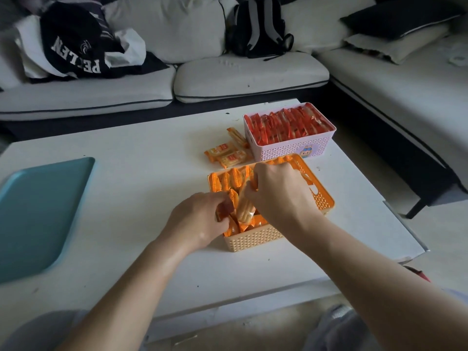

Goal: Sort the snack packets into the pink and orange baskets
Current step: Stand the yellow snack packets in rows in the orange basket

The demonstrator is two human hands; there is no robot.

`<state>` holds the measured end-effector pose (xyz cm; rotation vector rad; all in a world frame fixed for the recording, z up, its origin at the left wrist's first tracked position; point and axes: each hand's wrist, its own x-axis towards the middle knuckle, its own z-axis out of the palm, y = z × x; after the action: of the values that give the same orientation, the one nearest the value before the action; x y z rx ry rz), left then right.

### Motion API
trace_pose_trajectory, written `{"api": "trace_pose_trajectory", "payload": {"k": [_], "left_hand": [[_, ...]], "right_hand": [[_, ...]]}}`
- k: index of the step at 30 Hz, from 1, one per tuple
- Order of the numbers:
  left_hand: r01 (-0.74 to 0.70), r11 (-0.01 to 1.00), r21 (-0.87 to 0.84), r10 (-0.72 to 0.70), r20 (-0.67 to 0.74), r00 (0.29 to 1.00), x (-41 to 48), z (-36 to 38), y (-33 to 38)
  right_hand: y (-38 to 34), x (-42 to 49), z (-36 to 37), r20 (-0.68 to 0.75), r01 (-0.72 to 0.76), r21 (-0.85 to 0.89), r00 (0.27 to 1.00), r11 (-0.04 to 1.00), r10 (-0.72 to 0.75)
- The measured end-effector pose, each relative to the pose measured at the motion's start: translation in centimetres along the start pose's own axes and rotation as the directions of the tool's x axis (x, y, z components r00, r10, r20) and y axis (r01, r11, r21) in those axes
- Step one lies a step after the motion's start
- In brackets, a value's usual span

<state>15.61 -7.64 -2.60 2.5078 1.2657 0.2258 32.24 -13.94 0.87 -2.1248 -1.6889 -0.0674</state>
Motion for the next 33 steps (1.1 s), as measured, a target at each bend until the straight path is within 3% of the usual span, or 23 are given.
{"api": "trace_pose_trajectory", "payload": {"k": [5,10,13,16,22,27,29,33], "left_hand": [[-0.046,0.997,-0.063,0.041,-0.077,0.996,0.3,0.5,0.1],[-0.035,0.911,-0.412,0.004,-0.075,0.997,0.5,1.4,0.9],[-0.029,0.954,-0.298,0.018,-0.039,0.999,0.4,1.9,0.7],[-0.091,0.984,-0.155,0.082,-0.064,0.995,0.3,2.0,0.7],[-0.205,0.978,-0.034,0.198,-0.146,0.969,0.6,2.5,-0.8],[-0.145,0.988,-0.049,0.143,-0.042,0.989,0.4,1.5,-0.9],[-0.120,0.992,-0.045,0.118,-0.045,0.992,0.3,1.6,-0.4],[-0.028,0.997,-0.075,0.026,-0.028,0.999,0.7,2.0,0.2]], "right_hand": [[-0.1,0.1,0.3,-0.051,0.058,-0.068,0.997,0.996,-0.061],[-0.4,-0.4,0.6,0.074,0.045,-0.004,0.996,0.999,-0.044],[0.2,-0.3,0.6,0.283,0.071,0.122,0.954,0.990,-0.103],[2.5,0.6,-0.2,0.318,0.107,0.233,0.931,0.967,-0.180],[4.4,0.1,0.1,0.584,0.192,0.093,0.784,0.977,-0.210],[4.6,0.3,1.1,0.552,0.189,0.060,0.812,0.980,-0.190],[5.1,0.9,0.9,0.481,0.161,0.048,0.861,0.986,-0.165],[6.8,2.4,-1.0,0.291,-0.042,0.292,0.956,0.955,-0.047]]}}
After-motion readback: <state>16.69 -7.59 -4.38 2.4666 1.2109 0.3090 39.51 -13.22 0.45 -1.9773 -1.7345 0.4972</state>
